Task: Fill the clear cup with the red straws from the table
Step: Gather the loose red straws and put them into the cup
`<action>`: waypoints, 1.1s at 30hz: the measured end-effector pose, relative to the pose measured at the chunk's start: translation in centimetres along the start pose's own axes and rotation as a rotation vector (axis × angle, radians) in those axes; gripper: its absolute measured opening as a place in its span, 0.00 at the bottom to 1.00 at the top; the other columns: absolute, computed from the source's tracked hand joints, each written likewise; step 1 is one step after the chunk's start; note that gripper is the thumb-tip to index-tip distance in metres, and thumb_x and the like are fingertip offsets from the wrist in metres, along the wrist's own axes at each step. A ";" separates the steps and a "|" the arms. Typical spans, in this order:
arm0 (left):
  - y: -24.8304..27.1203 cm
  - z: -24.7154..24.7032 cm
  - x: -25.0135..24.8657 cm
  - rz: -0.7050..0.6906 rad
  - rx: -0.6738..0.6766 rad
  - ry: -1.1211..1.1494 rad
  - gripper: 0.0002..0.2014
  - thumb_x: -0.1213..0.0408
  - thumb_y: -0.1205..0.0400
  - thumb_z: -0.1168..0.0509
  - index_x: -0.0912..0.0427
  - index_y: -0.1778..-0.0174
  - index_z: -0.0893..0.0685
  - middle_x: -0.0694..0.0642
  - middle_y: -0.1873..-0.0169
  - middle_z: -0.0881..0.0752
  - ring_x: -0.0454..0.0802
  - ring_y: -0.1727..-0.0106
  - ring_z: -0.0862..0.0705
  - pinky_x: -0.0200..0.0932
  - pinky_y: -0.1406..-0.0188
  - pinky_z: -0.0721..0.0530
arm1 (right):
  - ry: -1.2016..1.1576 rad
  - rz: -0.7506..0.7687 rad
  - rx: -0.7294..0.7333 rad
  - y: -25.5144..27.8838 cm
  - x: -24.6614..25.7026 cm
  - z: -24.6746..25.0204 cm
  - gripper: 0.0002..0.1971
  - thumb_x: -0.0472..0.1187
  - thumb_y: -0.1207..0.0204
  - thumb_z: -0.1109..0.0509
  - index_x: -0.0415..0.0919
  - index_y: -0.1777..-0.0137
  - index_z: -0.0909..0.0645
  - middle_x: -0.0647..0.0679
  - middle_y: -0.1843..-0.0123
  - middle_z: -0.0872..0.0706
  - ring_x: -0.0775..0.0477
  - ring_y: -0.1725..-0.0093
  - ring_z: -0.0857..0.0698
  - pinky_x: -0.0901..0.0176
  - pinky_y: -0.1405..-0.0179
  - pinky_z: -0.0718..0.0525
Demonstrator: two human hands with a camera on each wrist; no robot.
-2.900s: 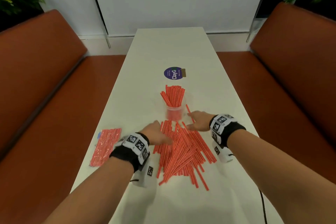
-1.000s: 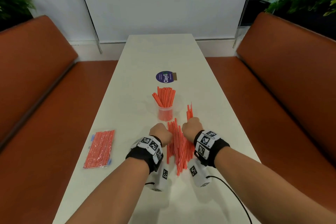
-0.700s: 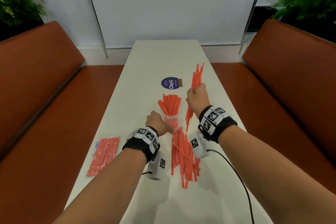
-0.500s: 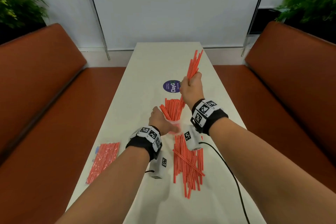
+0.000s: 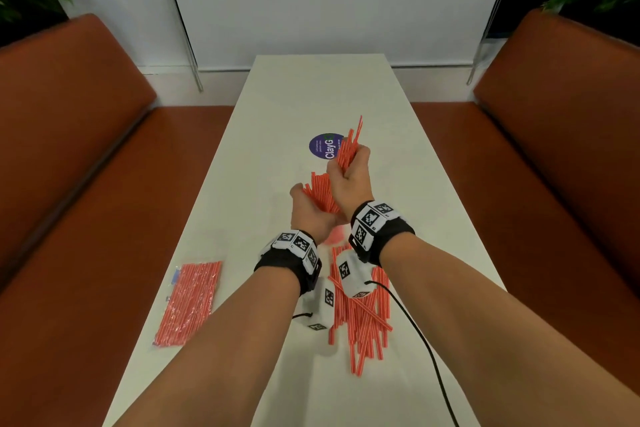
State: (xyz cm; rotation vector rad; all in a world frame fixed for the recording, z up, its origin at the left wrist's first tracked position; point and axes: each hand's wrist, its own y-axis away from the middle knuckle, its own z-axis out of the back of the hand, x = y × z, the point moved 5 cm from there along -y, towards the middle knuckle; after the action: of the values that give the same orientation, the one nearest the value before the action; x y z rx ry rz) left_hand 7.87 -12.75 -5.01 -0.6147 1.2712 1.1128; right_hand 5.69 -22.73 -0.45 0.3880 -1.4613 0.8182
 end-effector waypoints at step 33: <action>-0.3 -0.4 1.0 -0.106 0.269 -0.068 0.46 0.66 0.37 0.20 0.55 0.25 0.37 0.52 0.30 0.25 0.52 0.35 0.20 0.55 0.33 0.19 | 0.713 0.331 0.396 -0.1 -1.1 -0.9 0.14 0.32 0.20 0.41 0.34 0.38 0.20 0.39 0.38 0.18 0.40 0.37 0.21 0.54 0.38 0.22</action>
State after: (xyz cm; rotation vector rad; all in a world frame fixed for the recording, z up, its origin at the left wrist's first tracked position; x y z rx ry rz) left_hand 7.88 -12.88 -6.07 -0.4327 1.2875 0.8509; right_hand 6.50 -22.51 -1.62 0.1154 -0.6970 1.3538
